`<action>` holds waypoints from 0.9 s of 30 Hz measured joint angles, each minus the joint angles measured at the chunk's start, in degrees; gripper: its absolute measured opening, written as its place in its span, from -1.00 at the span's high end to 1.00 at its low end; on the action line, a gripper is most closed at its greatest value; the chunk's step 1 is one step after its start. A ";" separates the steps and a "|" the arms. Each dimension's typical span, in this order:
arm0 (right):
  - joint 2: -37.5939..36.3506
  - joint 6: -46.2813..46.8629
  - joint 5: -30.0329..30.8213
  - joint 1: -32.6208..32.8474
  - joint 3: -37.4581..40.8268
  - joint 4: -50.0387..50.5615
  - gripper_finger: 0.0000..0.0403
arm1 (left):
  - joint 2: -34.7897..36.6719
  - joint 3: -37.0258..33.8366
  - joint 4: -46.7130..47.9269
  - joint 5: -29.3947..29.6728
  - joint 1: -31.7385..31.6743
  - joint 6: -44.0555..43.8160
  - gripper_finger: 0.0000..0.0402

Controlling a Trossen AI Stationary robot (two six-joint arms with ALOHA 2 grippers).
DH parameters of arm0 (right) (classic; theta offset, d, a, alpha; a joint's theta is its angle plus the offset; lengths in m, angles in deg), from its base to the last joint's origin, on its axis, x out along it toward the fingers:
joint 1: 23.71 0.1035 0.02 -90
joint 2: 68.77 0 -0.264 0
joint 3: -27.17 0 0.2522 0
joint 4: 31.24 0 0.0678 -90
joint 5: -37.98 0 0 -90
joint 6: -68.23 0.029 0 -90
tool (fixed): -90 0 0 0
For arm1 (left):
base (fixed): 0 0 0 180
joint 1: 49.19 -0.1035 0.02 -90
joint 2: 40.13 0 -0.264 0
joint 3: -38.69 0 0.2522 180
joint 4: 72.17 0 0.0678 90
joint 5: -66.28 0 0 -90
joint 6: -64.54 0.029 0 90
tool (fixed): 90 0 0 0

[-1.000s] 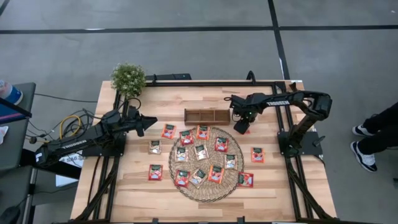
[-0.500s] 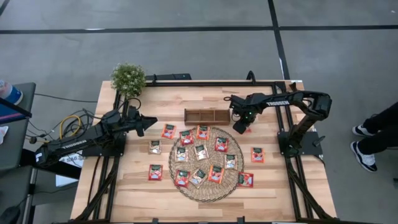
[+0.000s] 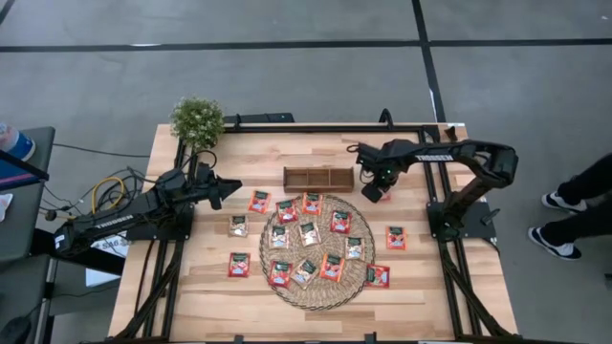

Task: Pick & Place Tea
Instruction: Put the orange tea bag to the right of the wooden organizer

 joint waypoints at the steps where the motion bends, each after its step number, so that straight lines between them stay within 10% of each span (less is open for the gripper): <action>1: -0.83 0.22 0.25 0.16 -0.62 0.42 0.99 | -0.01 0.02 0.00 0.00 0.00 0.23 0.53; 16: -13.08 7.29 12.51 10.28 -9.85 -6.43 1.00 | -0.01 0.02 0.01 0.17 0.00 1.39 0.53; 27: -3.34 6.92 27.24 16.99 -10.18 -16.64 1.00 | -0.02 0.01 0.02 0.15 0.00 2.67 0.53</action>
